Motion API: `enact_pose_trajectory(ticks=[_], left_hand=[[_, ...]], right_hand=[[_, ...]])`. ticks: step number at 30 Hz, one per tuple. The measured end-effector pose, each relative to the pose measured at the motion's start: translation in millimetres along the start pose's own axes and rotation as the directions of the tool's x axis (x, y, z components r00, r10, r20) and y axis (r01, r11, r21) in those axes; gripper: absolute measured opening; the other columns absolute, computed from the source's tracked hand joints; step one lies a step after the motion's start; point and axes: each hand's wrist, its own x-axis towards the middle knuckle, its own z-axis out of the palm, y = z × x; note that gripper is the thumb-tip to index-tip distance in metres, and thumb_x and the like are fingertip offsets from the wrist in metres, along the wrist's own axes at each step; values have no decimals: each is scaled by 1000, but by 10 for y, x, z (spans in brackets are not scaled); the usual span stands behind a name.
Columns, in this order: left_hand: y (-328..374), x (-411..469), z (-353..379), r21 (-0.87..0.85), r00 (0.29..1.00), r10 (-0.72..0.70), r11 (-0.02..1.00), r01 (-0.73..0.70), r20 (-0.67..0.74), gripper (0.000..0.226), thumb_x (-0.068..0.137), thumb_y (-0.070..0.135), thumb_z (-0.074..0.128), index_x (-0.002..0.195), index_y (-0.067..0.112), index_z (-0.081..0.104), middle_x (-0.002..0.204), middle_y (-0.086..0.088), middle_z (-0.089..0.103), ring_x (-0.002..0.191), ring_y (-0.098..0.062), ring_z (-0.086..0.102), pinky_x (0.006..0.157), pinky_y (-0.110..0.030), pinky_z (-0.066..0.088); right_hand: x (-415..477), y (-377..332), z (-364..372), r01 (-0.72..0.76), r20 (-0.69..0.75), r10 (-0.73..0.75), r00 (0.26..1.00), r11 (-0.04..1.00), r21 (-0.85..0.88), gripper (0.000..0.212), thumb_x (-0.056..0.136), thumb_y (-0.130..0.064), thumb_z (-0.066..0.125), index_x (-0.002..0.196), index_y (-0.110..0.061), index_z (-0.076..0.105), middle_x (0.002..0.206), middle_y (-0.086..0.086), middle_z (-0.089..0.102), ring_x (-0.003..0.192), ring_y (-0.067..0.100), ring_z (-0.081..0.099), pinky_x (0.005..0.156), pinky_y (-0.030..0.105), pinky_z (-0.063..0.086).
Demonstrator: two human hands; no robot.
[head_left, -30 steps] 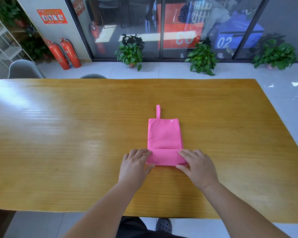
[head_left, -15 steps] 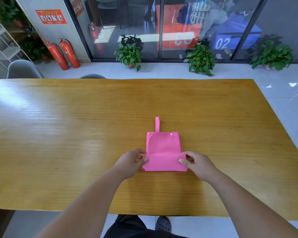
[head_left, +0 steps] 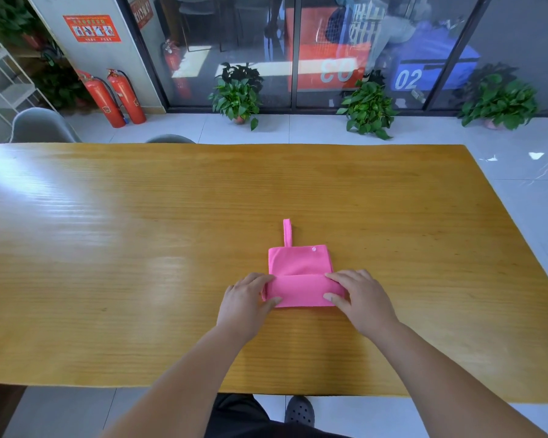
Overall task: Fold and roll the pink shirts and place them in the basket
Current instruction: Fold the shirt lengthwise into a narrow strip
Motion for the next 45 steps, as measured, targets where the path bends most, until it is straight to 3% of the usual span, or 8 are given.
enact_pose_trajectory(ticks=[6,13,19,24,28,34,38,45], left_hand=[[-109,149,-236,-241,939,-148,943,228,311,44,92,62,73,129,39,65,111,17,69,79,-3,68,70,-26,54],[-41,195,-159,-228,938,-248,925,303,240,31,92,62,70,115,45,56,94,9,74,70,-13,73,66,-40,64],[190,310,-240,-50,934,-343,936,349,104,35,99,63,59,119,35,57,102,9,71,76,-15,71,69,-41,62],[374,343,-224,-62,938,-334,942,329,-93,53,96,65,62,136,30,58,128,9,64,105,-18,66,78,-36,53],[417,324,-64,-139,908,-419,900,413,-13,80,89,74,65,147,20,53,135,2,64,118,-21,65,86,-38,55],[481,438,-33,-298,858,-487,805,513,161,82,93,72,62,145,9,59,124,-6,73,108,-24,70,78,-31,50],[519,551,-84,-182,869,-460,853,489,182,59,91,66,67,118,14,64,98,0,73,86,-20,70,68,-37,57],[508,602,-224,-28,878,-440,891,453,191,70,85,59,75,137,19,53,104,5,63,91,-19,67,74,-40,63]], right_hand=[[68,41,-88,-78,215,49,975,988,132,51,97,-69,56,137,-39,67,117,-25,62,109,8,46,92,35,48],[-123,-118,179,175,-297,-200,934,978,-109,37,106,-57,51,105,-29,76,102,-19,63,92,13,51,77,37,52],[-22,-140,-1,65,-56,-78,995,977,-204,64,96,-80,43,142,-40,62,130,-25,60,117,11,48,95,34,45],[237,-288,-164,-82,101,98,990,986,-145,64,97,-81,35,150,-49,49,118,-17,61,118,14,45,97,38,45],[376,-411,-211,-194,177,199,964,980,-46,58,98,-76,43,146,-46,56,127,-11,69,124,19,52,94,42,53],[381,-637,-186,-334,219,300,928,932,138,56,97,-72,54,138,-36,63,114,-10,73,84,13,66,65,32,51],[348,-836,-94,-358,268,301,915,913,196,58,96,-76,53,124,-28,70,83,-16,63,72,12,64,61,33,48],[325,-739,-41,-307,251,241,938,912,273,35,95,-64,65,105,-33,77,85,-18,70,84,11,70,71,35,55]])
